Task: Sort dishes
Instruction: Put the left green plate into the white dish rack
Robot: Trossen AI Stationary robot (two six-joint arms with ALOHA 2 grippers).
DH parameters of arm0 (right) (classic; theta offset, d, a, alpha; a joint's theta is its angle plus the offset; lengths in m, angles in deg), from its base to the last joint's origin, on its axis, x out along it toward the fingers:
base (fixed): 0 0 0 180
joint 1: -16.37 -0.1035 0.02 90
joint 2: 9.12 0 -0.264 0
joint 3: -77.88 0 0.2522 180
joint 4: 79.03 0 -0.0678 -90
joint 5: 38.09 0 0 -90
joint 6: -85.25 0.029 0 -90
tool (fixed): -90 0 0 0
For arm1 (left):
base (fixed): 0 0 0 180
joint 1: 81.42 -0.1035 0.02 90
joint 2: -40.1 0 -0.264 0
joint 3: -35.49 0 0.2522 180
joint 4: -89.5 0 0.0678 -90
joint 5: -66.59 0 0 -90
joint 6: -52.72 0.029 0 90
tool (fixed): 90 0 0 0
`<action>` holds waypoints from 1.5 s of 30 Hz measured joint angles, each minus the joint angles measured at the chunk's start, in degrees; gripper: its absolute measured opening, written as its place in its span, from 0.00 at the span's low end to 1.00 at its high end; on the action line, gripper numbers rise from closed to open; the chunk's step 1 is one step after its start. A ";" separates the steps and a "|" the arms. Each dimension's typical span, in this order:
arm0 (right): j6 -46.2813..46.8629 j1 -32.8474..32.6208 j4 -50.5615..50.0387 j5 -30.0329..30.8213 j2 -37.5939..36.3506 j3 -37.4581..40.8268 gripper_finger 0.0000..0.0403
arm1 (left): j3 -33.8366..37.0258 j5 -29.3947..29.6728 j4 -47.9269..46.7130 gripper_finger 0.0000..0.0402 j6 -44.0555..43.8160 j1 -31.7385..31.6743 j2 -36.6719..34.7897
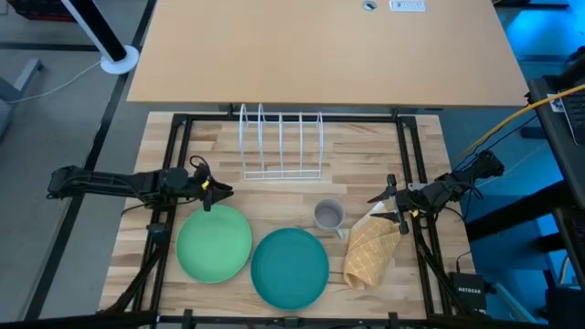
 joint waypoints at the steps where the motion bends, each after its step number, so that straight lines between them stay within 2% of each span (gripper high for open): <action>1: 0.00 0.00 0.01 0.01 0.00 0.00 0.48 | -0.04 -0.08 -0.35 0.36 -0.11 0.00 0.00; 4: 0.00 0.02 0.02 0.00 0.00 0.00 0.48 | -0.07 -0.31 -2.62 0.36 0.91 0.00 0.02; 11: 0.01 0.00 0.04 0.02 0.00 0.00 0.48 | -0.53 -2.14 -5.60 0.36 15.84 0.00 0.02; 15: 1.75 0.02 0.04 0.02 0.00 0.00 0.48 | -0.60 -3.14 -6.12 0.36 21.18 0.01 0.02; 18: 4.05 0.01 0.04 0.02 0.00 0.01 0.48 | -1.20 -6.45 -8.41 0.36 22.35 0.07 0.02; 21: 4.98 0.00 0.07 0.02 0.00 0.00 0.48 | -3.13 -9.52 -15.43 0.36 22.49 0.23 0.04; 27: 4.62 0.01 0.07 0.29 0.00 0.01 0.48 | -6.12 -9.68 -27.01 0.36 23.83 1.76 0.21; 32: 4.57 0.00 0.09 0.63 0.00 0.00 0.48 | -6.12 -9.25 -26.93 0.36 23.91 3.47 2.49; 41: 4.52 0.00 0.09 0.65 0.00 0.00 0.48 | -5.98 -6.49 -26.02 0.35 21.90 4.59 11.87; 45: 4.50 0.00 0.09 0.66 0.00 0.02 0.48 | -5.97 -6.51 -24.57 0.30 21.48 4.59 13.64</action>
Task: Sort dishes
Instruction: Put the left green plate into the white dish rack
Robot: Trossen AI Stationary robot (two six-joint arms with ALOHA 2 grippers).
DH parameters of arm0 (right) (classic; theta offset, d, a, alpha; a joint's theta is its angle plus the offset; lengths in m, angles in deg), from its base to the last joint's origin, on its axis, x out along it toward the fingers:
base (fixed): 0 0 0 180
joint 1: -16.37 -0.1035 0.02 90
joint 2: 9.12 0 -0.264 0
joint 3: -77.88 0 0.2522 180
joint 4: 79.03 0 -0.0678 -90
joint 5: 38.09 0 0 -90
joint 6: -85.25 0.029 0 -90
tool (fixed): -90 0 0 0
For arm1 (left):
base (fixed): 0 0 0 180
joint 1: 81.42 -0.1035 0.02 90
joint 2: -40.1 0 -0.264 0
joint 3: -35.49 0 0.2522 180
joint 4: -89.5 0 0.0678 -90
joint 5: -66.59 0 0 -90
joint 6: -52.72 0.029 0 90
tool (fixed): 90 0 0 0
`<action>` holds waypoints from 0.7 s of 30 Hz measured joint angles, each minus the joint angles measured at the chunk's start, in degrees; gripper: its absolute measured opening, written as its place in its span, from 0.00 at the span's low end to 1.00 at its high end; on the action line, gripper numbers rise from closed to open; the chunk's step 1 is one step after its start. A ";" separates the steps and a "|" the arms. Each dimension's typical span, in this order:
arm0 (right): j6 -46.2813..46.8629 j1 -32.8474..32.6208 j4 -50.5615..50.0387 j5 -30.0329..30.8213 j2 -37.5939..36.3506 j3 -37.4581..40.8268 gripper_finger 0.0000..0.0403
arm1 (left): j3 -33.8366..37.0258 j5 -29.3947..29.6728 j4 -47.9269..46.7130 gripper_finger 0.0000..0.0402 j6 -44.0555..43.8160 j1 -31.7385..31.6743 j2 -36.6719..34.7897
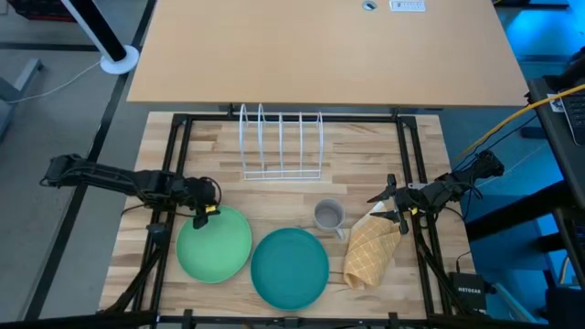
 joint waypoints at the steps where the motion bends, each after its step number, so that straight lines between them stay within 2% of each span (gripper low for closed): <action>1: 0.00 0.01 0.00 0.00 0.00 -0.01 0.48 | 0.02 0.04 0.22 0.28 -0.41 0.00 0.00; 15: -0.02 0.01 -0.02 0.00 0.00 0.00 0.48 | -1.72 0.09 3.07 0.05 -2.48 -0.04 -0.15; 21: -0.02 0.02 -0.02 0.00 0.00 -0.02 0.48 | -2.86 0.48 2.77 0.05 -2.40 -0.09 -0.15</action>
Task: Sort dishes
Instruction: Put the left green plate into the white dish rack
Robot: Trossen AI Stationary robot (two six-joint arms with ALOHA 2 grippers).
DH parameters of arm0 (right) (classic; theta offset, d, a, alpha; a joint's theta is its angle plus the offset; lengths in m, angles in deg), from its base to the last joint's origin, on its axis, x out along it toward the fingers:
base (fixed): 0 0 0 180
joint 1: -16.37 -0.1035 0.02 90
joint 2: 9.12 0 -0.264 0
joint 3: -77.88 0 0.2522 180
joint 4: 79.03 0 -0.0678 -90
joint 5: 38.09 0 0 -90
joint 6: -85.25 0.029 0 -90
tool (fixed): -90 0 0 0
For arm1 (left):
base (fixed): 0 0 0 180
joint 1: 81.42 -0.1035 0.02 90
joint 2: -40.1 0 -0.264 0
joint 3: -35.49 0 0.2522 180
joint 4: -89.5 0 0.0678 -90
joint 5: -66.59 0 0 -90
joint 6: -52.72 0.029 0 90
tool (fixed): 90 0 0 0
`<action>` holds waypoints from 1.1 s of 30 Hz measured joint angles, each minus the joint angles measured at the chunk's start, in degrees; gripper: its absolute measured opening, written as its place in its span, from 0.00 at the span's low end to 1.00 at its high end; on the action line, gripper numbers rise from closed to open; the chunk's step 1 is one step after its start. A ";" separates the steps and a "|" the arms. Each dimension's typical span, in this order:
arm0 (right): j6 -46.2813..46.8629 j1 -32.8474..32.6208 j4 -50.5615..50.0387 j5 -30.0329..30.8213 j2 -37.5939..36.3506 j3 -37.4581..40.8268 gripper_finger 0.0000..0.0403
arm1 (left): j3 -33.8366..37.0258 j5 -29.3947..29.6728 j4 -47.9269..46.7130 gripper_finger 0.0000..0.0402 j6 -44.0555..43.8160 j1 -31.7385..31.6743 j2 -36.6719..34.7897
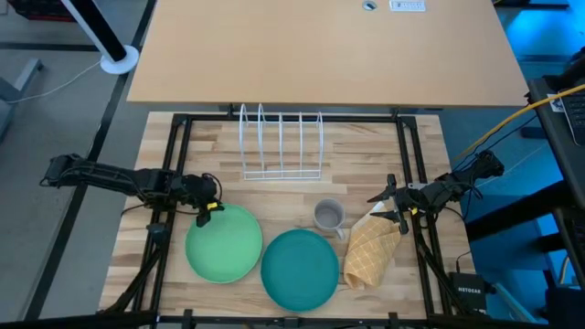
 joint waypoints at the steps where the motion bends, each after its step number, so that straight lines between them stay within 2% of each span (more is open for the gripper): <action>1: 0.00 -0.02 0.00 0.00 0.00 0.02 0.48 | -0.09 -0.04 0.06 0.06 -0.05 0.04 0.00; 6: 0.00 -0.02 0.00 0.00 0.00 0.02 0.48 | -0.09 0.07 0.07 0.15 -2.23 0.01 0.00; 13: 0.00 -0.02 0.00 0.00 0.00 0.00 0.48 | -0.10 0.02 0.14 0.21 -2.38 0.00 0.00; 33: 0.02 -0.01 0.00 0.00 0.00 0.01 0.48 | -0.10 -0.11 -2.24 0.22 -2.26 0.00 0.04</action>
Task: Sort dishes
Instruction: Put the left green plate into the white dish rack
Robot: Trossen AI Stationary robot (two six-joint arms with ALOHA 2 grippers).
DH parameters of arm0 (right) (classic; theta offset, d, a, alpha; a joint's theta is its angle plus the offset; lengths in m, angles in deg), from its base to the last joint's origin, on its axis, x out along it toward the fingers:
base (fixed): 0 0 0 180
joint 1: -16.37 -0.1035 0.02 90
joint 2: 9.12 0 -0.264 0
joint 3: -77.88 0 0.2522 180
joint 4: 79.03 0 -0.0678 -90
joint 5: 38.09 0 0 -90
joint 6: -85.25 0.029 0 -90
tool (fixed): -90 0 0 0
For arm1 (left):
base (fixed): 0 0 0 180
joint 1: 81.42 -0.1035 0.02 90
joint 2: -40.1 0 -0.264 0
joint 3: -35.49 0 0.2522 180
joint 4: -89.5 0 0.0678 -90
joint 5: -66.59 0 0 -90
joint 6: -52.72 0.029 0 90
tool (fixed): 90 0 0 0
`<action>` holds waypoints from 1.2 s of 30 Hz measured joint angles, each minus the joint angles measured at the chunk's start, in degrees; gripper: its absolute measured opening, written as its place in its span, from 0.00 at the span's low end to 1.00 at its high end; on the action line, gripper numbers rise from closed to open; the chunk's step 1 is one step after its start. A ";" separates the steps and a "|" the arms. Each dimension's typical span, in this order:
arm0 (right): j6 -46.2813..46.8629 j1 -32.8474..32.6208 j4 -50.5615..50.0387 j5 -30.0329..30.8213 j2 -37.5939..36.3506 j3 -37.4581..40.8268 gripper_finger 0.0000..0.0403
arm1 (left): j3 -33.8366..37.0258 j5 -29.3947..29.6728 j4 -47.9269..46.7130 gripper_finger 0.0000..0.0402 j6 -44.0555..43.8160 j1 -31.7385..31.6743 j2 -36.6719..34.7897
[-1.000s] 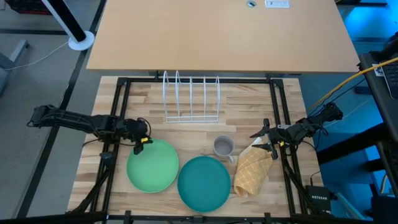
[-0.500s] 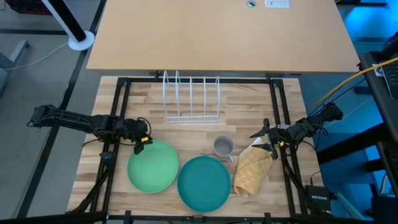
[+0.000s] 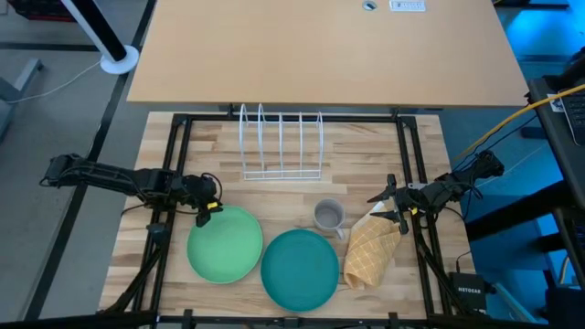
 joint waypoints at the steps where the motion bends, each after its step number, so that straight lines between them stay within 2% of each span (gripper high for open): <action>1: 0.00 -0.01 0.00 0.00 0.00 0.00 0.48 | 0.01 -0.03 0.08 0.22 0.00 0.00 0.00; 12: -0.01 0.00 0.00 0.00 0.00 0.01 0.48 | 0.01 -0.07 -2.99 0.21 -0.32 0.04 0.02; 22: -0.01 0.01 0.00 0.00 0.00 0.01 0.48 | 0.01 0.05 -0.59 0.02 -0.34 0.02 0.00; 30: 0.00 -0.01 0.00 0.00 0.00 0.01 0.48 | 0.01 0.04 0.37 0.01 -0.34 0.00 0.03; 36: 0.00 0.01 0.00 0.00 -0.01 0.01 0.48 | 0.03 -0.04 7.83 0.00 -0.30 0.00 0.04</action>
